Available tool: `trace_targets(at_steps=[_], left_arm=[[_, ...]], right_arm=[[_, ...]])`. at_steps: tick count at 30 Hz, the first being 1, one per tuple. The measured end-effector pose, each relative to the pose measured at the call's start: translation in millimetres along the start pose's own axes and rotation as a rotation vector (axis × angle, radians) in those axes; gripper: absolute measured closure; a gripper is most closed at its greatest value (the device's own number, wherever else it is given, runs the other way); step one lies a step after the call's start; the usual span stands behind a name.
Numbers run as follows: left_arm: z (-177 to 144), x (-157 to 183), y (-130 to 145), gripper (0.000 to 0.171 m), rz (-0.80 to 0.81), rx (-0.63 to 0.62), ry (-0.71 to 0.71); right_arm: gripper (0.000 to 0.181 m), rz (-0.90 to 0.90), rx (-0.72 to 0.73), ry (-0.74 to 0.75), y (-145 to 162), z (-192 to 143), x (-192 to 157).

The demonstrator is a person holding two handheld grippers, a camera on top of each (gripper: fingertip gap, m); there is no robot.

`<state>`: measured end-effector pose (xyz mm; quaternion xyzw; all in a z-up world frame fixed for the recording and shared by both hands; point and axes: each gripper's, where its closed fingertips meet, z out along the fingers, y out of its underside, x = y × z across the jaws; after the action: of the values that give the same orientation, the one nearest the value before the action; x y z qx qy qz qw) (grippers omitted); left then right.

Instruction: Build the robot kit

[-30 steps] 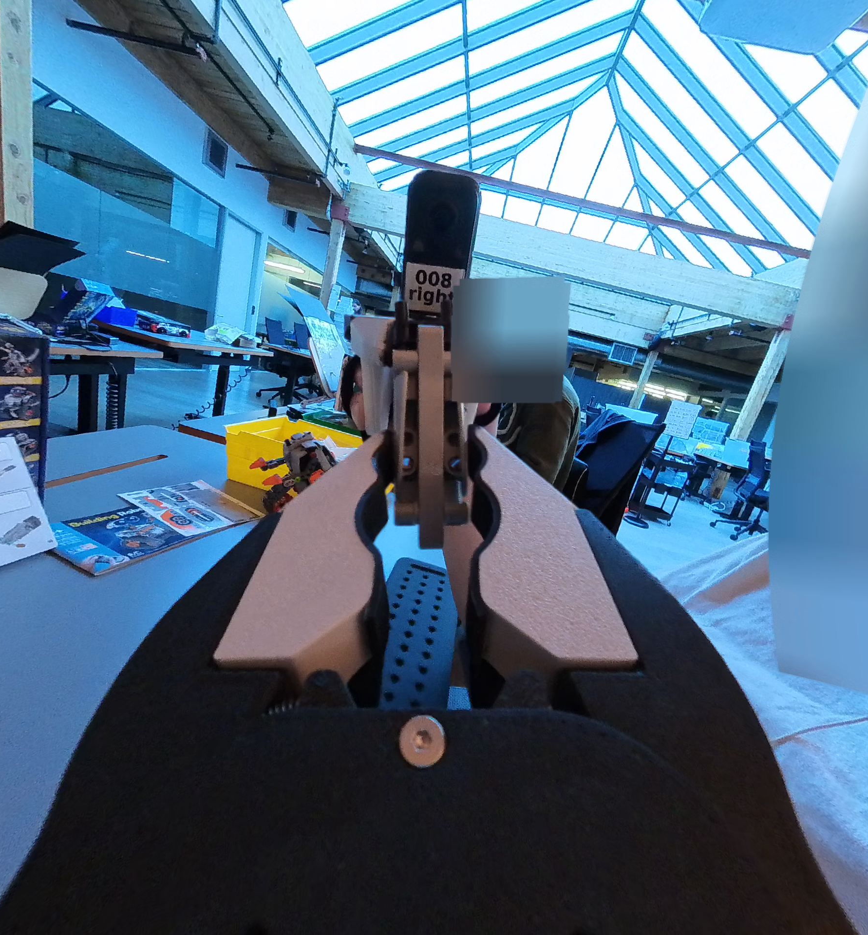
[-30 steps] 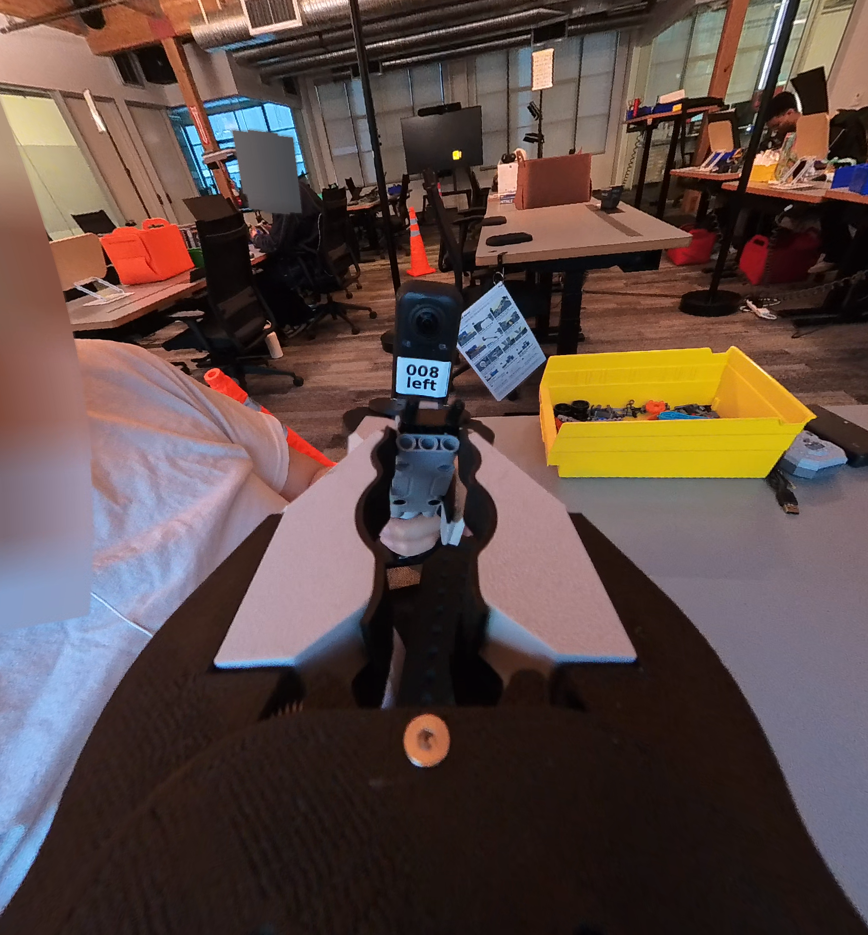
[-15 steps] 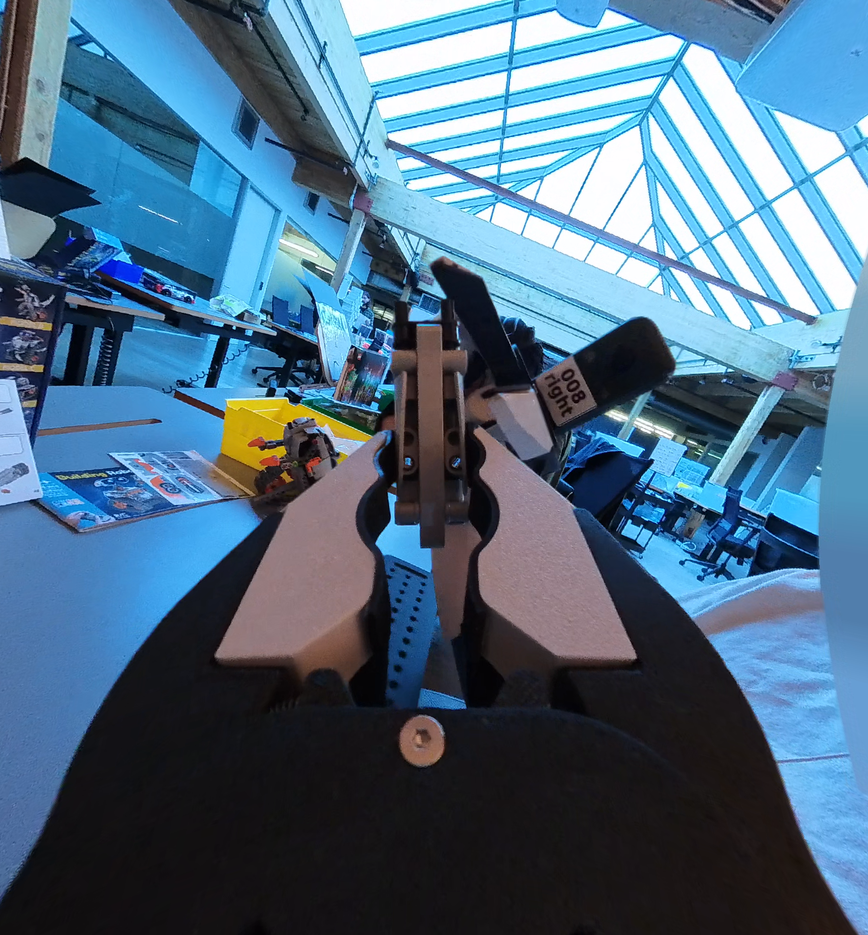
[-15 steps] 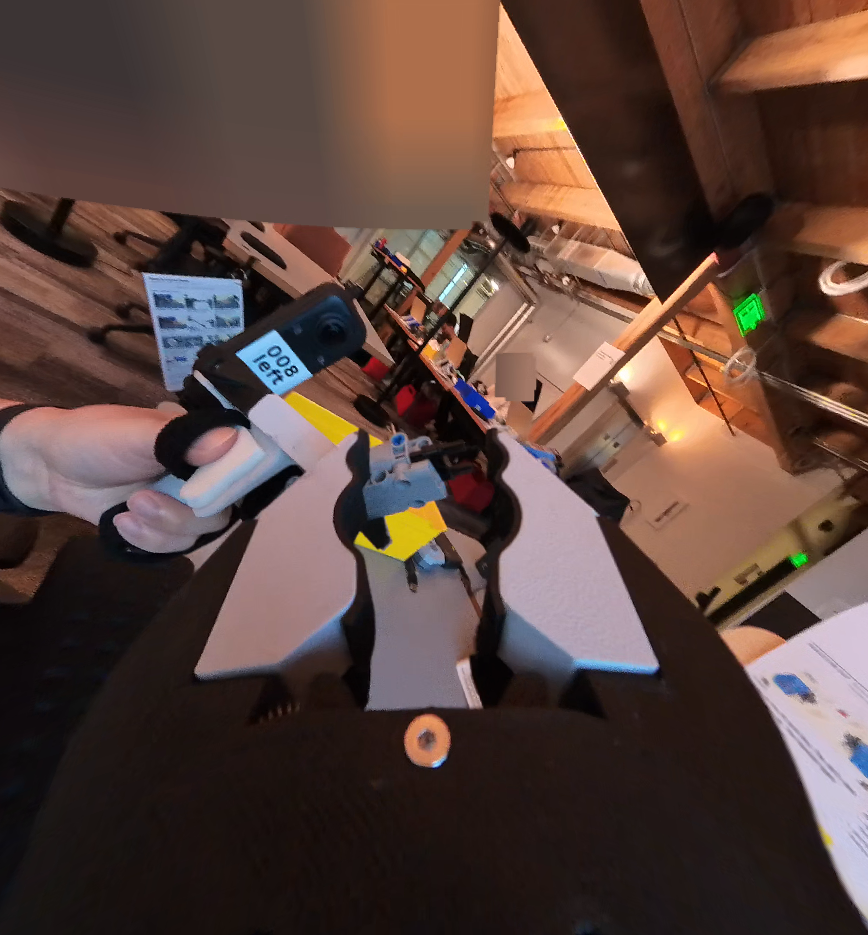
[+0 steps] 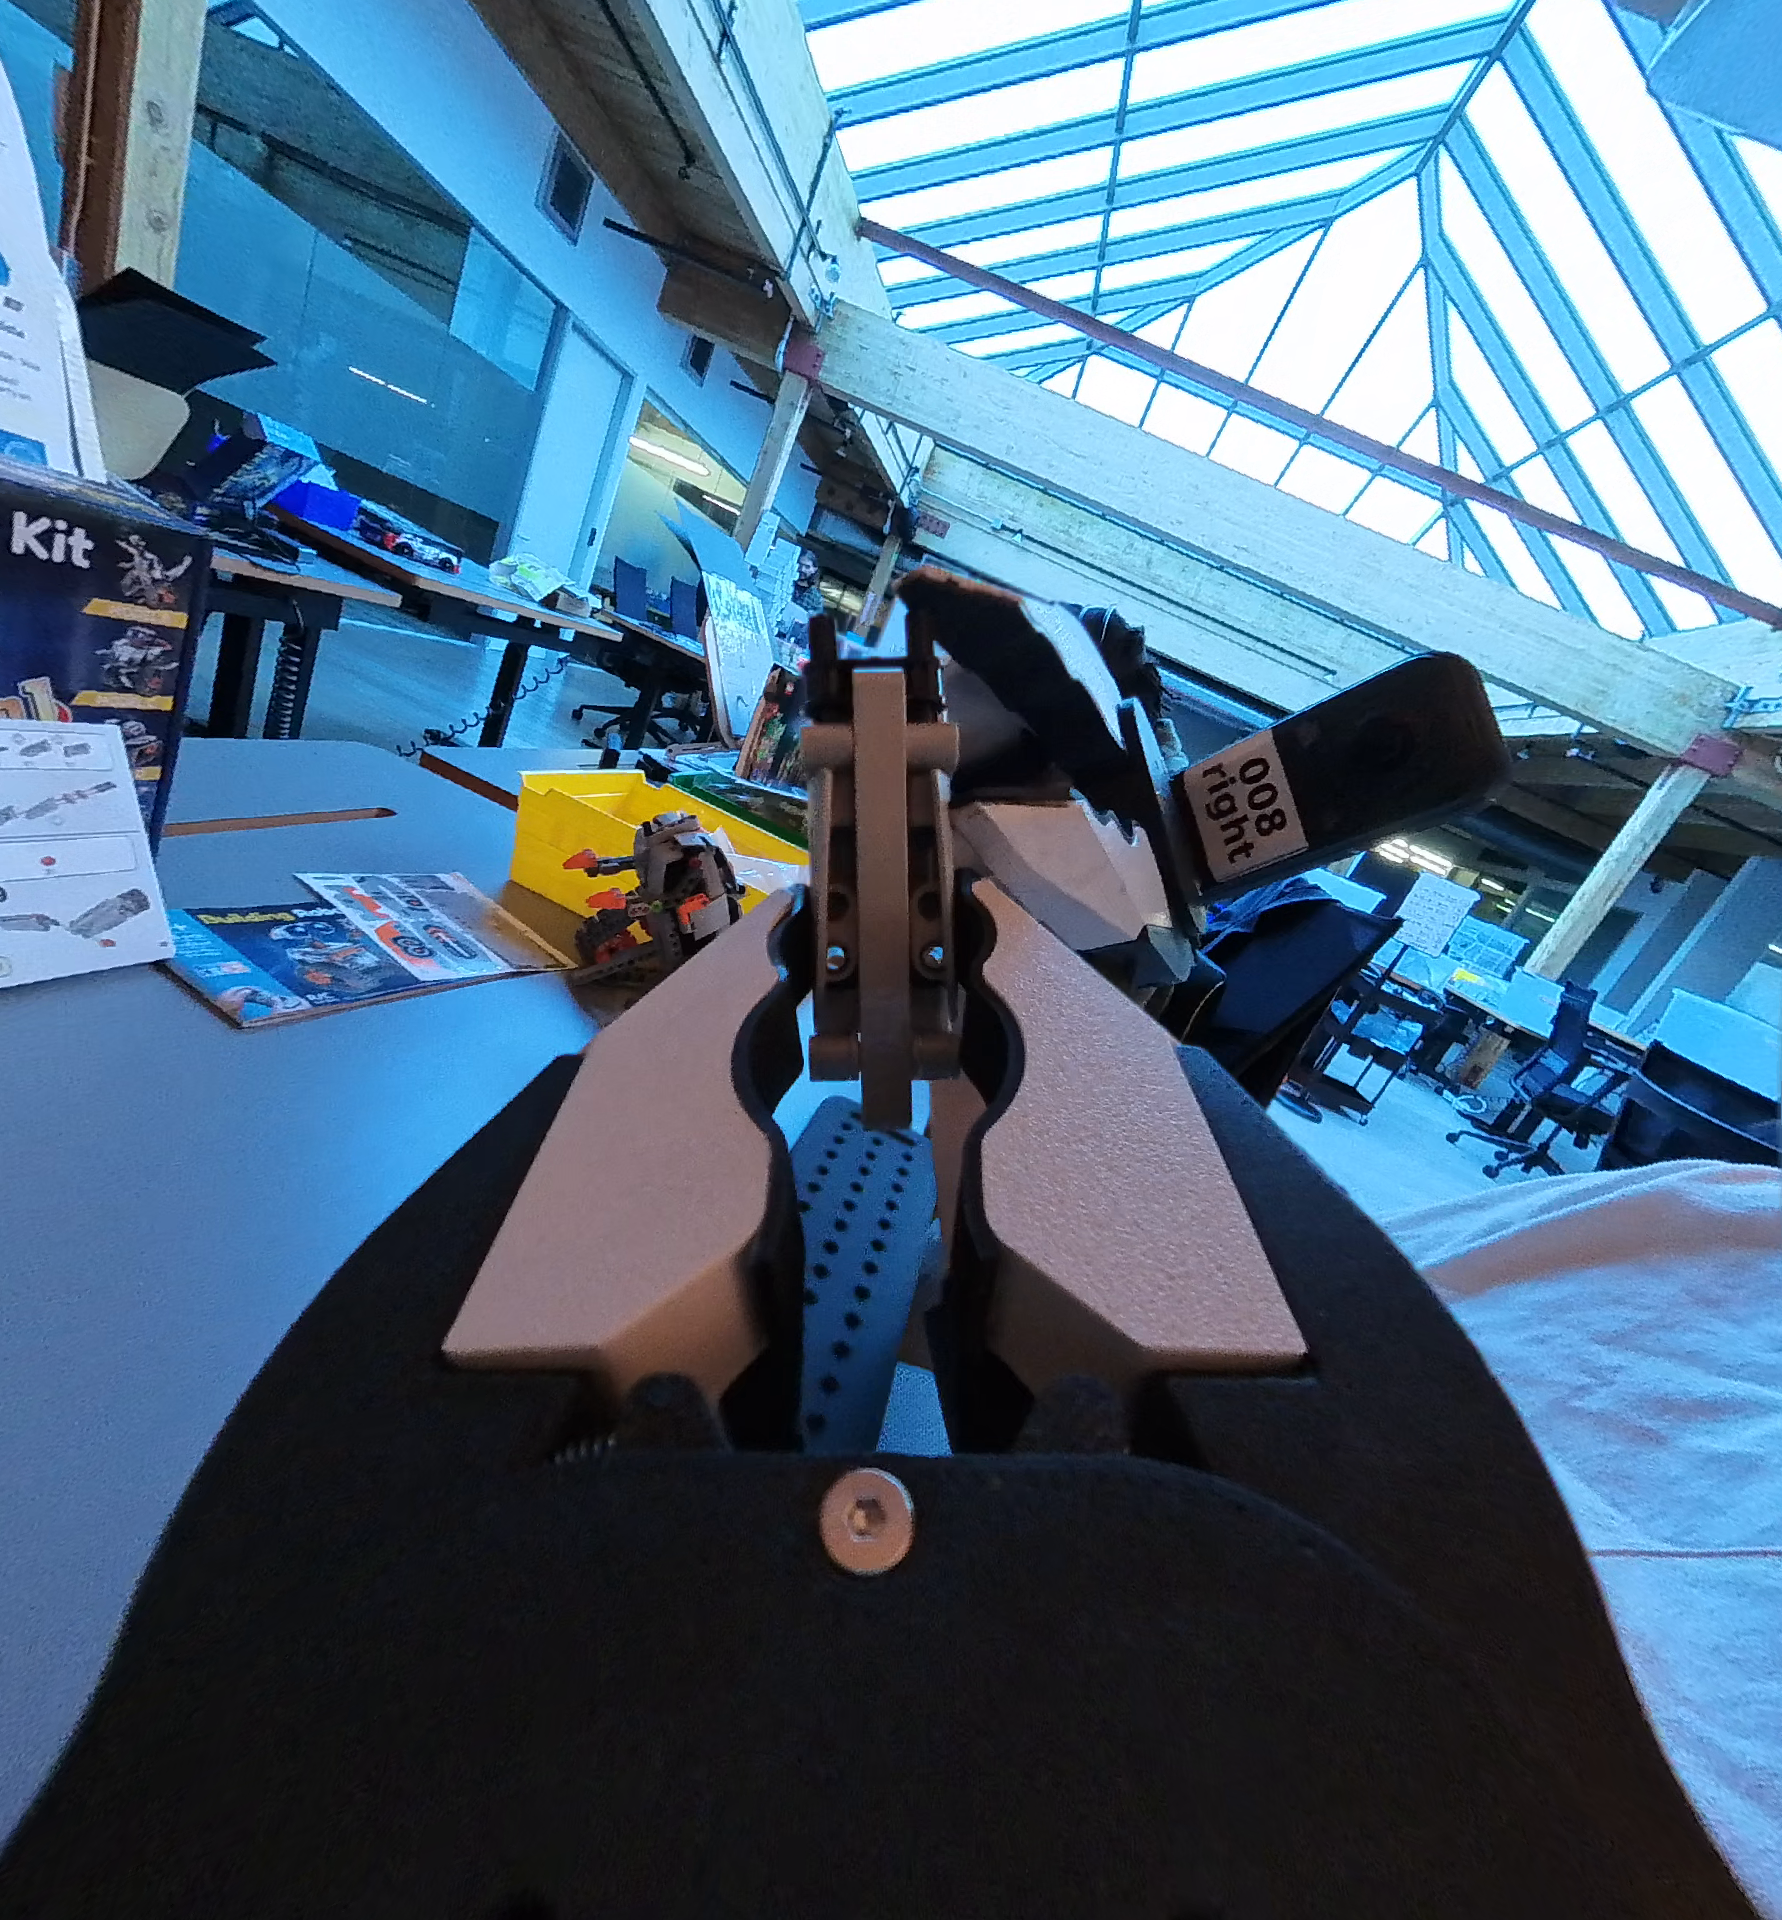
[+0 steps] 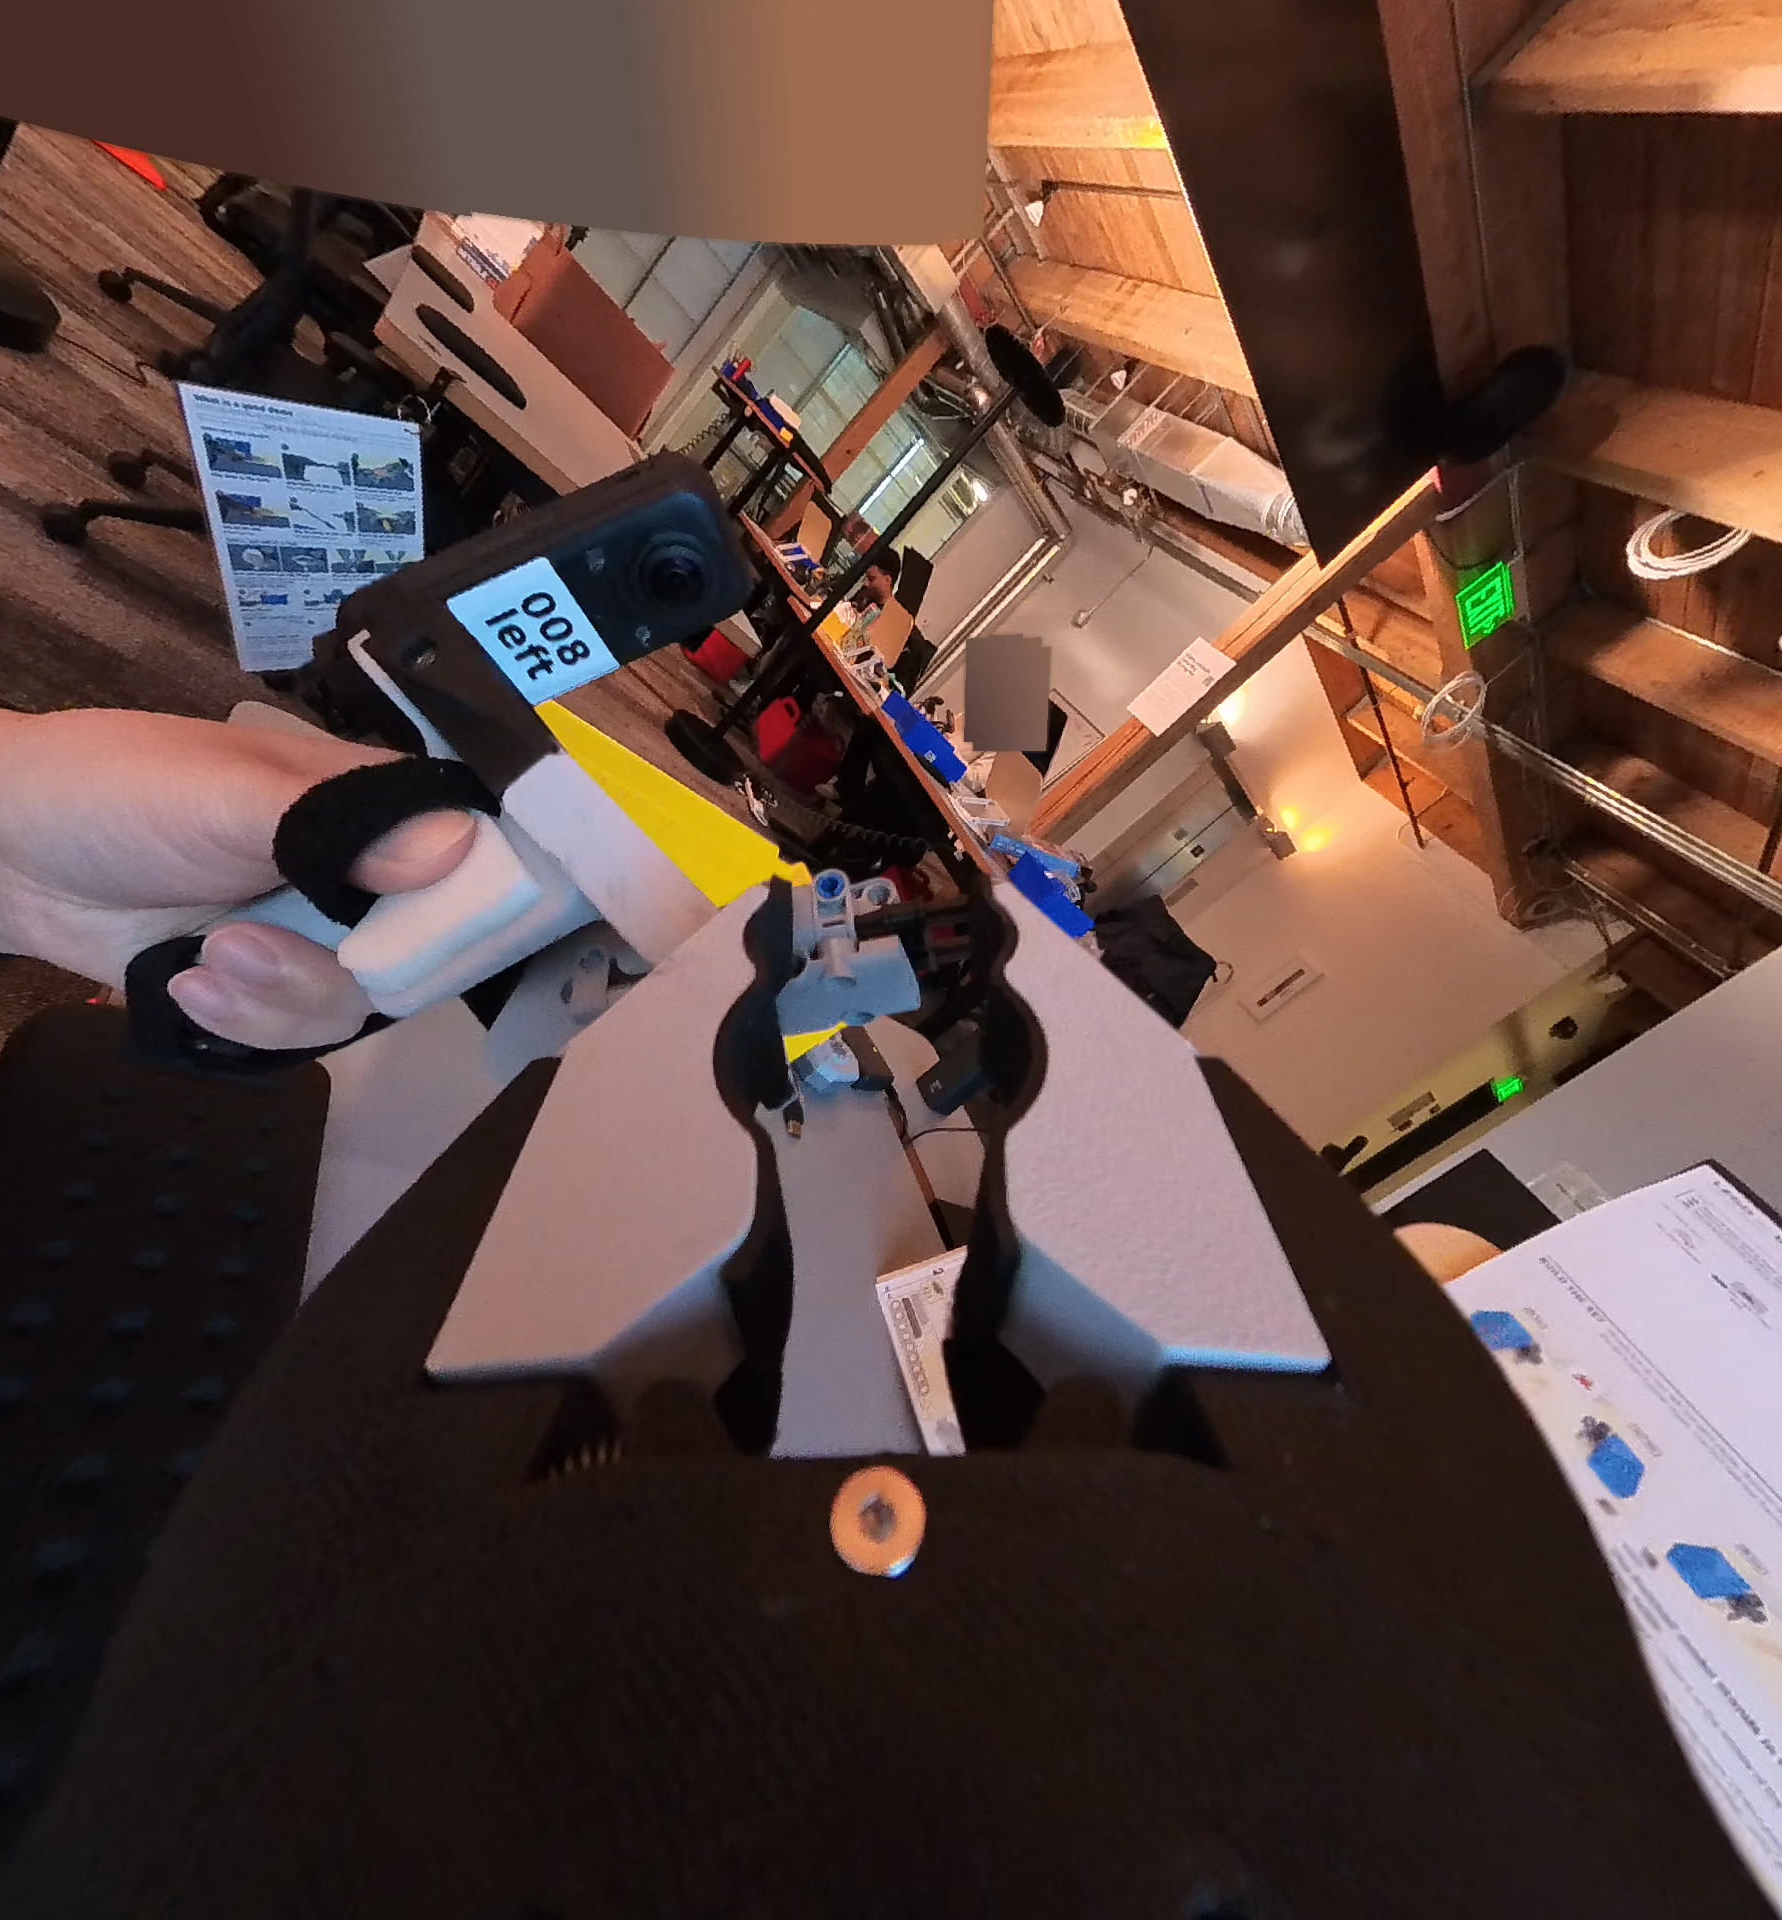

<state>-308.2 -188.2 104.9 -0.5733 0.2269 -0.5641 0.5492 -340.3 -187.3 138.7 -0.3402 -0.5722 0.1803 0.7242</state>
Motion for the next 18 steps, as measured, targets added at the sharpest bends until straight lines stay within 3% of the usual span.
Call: trace_targets(at_steps=[5, 7, 9, 11, 13, 15, 18], left_arm=[[0, -11, 6, 0.148, 0.049, -0.052, -0.042], [0, -35, 27, 0.148, 0.166, -0.22, -0.094], [-10, -74, 52, 0.148, 0.352, -0.409, -0.13], [-34, -129, 95, 0.148, 0.459, -0.707, -0.2], [-58, -165, 137, 0.147, 0.471, -0.938, -0.156], [-72, -187, 160, 0.147, 0.447, -1.044, -0.125], [-80, -200, 171, 0.147, 0.388, -1.123, -0.076]], right_arm=[[0.149, 0.021, -0.026, 0.001, 11, 0, -1], [0.162, 0.08, -0.066, -0.042, 37, 0, -3], [0.158, 0.187, -0.08, -0.11, 81, -3, -9], [0.156, 0.38, -0.114, -0.21, 136, -9, -24], [0.158, 0.495, -0.173, -0.261, 187, -14, -40], [0.16, 0.519, -0.216, -0.311, 218, -13, -59], [0.159, 0.495, -0.359, -0.477, 250, -10, -100]])
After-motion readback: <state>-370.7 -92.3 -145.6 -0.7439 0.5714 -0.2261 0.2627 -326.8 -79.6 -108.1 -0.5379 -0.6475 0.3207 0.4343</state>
